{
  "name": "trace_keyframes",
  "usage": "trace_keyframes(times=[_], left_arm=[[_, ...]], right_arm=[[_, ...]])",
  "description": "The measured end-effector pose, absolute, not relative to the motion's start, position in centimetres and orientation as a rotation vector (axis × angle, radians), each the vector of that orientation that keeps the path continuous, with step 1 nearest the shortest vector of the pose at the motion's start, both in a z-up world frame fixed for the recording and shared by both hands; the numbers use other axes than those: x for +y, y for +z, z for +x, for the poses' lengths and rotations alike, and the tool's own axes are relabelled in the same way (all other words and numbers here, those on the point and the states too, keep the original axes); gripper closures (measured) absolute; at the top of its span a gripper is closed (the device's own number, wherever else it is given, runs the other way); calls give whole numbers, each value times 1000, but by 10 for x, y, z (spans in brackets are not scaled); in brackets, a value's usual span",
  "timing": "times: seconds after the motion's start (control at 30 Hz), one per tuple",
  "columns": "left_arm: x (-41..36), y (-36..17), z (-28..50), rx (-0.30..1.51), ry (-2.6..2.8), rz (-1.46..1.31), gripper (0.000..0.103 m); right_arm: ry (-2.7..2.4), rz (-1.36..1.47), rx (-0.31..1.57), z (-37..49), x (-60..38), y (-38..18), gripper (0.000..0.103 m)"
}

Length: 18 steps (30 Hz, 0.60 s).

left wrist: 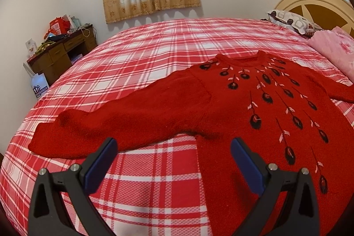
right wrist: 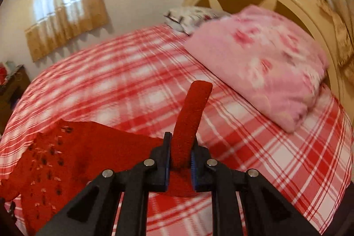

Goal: Fold small clothes
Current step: 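Lift the sleeve with the right tool and fold it across the body, release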

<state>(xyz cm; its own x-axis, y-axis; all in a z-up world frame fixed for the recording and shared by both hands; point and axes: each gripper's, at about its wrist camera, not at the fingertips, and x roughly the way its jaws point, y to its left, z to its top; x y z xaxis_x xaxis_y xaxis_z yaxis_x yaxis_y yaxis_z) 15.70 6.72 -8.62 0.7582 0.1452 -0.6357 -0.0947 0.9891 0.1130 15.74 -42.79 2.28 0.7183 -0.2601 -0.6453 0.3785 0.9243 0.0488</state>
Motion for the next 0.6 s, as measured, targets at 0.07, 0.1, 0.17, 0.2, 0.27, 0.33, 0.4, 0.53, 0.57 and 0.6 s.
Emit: trace_keyframes(times=[0.07, 0.1, 0.17, 0.2, 0.27, 0.33, 0.4, 0.53, 0.57, 0.6], left_arm=[[69, -86, 155, 696, 129, 70, 0], [71, -85, 155, 694, 129, 67, 0], [74, -85, 153, 692, 131, 64, 0], [76, -85, 153, 692, 131, 60, 0], [80, -84, 152, 690, 131, 52, 0], [83, -84, 151, 687, 135, 48, 0], [87, -84, 151, 686, 139, 47, 0], [96, -87, 150, 688, 154, 37, 0], [99, -87, 150, 689, 157, 31, 0], [101, -88, 150, 691, 159, 25, 0]], right_arm=[[-330, 160, 669, 162, -413, 33, 89], [-318, 151, 664, 164, -407, 36, 89], [-292, 135, 653, 169, -392, 43, 89], [-280, 123, 647, 172, -384, 47, 89], [-258, 106, 636, 177, -370, 55, 89], [-234, 92, 627, 181, -357, 62, 89], [-209, 79, 616, 185, -343, 69, 89], [-156, 51, 593, 191, -314, 84, 89], [-137, 42, 585, 193, -303, 89, 89], [-124, 35, 580, 195, -296, 92, 89]])
